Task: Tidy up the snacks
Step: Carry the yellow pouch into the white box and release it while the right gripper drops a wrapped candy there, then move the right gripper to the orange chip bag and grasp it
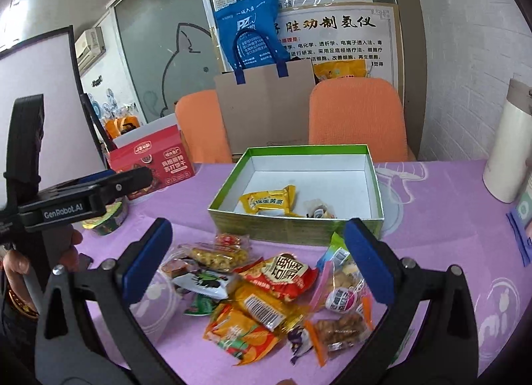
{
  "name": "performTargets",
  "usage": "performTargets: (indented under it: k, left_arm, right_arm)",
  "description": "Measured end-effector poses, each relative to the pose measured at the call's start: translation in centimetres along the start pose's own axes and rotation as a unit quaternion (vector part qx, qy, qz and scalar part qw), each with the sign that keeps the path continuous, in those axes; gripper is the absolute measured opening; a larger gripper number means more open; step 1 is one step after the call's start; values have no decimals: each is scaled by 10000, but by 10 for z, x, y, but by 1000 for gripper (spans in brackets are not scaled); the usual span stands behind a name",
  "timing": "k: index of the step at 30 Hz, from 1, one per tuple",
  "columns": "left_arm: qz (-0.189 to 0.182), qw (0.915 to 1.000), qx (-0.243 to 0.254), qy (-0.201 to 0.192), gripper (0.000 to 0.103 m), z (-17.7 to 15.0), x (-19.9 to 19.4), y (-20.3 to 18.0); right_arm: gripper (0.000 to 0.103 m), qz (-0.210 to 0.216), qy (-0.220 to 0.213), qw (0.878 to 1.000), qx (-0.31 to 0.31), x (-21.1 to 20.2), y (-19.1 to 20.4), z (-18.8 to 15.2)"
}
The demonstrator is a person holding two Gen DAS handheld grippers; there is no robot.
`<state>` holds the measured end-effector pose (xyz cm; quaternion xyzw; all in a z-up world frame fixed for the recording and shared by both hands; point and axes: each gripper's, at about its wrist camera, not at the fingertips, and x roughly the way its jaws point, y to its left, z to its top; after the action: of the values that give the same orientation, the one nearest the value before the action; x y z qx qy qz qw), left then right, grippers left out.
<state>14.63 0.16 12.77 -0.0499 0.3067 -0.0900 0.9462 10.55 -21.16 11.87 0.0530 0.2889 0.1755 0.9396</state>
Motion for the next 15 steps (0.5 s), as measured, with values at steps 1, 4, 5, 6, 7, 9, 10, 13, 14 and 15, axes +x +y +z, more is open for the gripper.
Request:
performTargets:
  k: [1,4,5,6,7,9,10,13,14,15]
  left_arm:
    - [-47,10000,3,-53,103,-3,-9,1]
    - [-77,9999,78,-110,103,-18,-31,3]
    - [-65,9999,125,-83,103,-24,-35,3]
    - [-59,9998,185,-42,103,-33,-38,4]
    - [-67,9997,249,5,103,-43,-40,4]
    - [-21,9994,335,112,103,-64,-42,7]
    - [36,9992,375,163,103,-76,-42,9]
    - [138,9981,457,384,103,-108,-41,13]
    - [77,9979,440,479,103,-118,-40,16]
    - [36,9976,416,559,103,-126,-39,19]
  right_arm:
    - [103,45,-78,10000,22,-8,3,-1]
    - [103,288,-450,9986,46,-33,11,-9]
    - [103,384,-525,9979,72,-38,13,-14]
    - [103,494,-585,9970,96,-42,13,-19]
    - [103,644,-634,9958,110,-45,14,-26]
    - [103,796,-681,9944,128,-46,13,-43]
    - [103,768,-596,9952,129,-43,13,-55]
    - [103,641,-239,9977,-16,-32,12,-93]
    - [103,563,-87,9983,-110,-25,13,-107]
    - [103,518,42,9985,-170,-20,13,-116]
